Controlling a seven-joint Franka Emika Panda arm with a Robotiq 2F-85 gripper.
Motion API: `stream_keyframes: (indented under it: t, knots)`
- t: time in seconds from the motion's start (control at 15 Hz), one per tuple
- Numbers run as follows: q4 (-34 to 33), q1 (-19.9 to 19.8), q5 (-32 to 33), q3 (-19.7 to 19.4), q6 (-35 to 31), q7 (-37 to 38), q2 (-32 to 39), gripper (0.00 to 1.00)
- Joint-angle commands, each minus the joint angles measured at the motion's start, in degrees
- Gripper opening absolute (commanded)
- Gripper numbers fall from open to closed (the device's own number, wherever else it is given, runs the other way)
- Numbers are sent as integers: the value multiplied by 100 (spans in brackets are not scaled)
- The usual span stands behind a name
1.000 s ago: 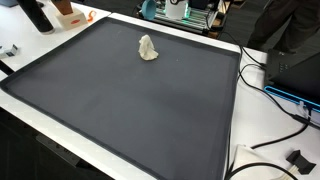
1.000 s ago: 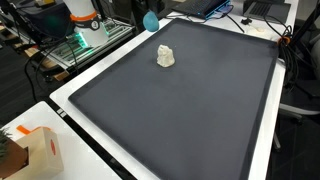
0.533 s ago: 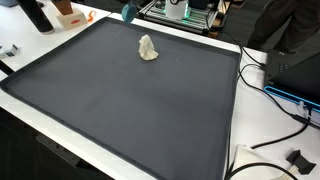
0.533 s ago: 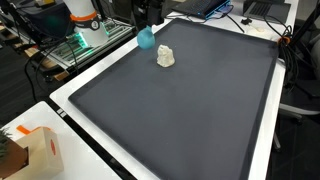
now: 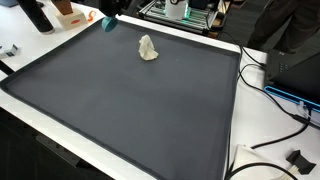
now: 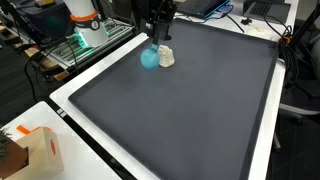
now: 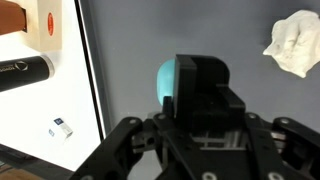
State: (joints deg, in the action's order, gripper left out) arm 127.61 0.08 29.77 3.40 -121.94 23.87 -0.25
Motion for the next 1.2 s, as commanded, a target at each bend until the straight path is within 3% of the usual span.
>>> stream_keyframes:
  t: [0.0, 0.6, 1.13]
  knots:
    - [172, 64, 729, -75, -394, 921, 170, 25]
    - [147, 203, 1922, -185, -229, 2655, 674, 25]
    - [238, 352, 2202, -155, 96, 2947, 952, 25]
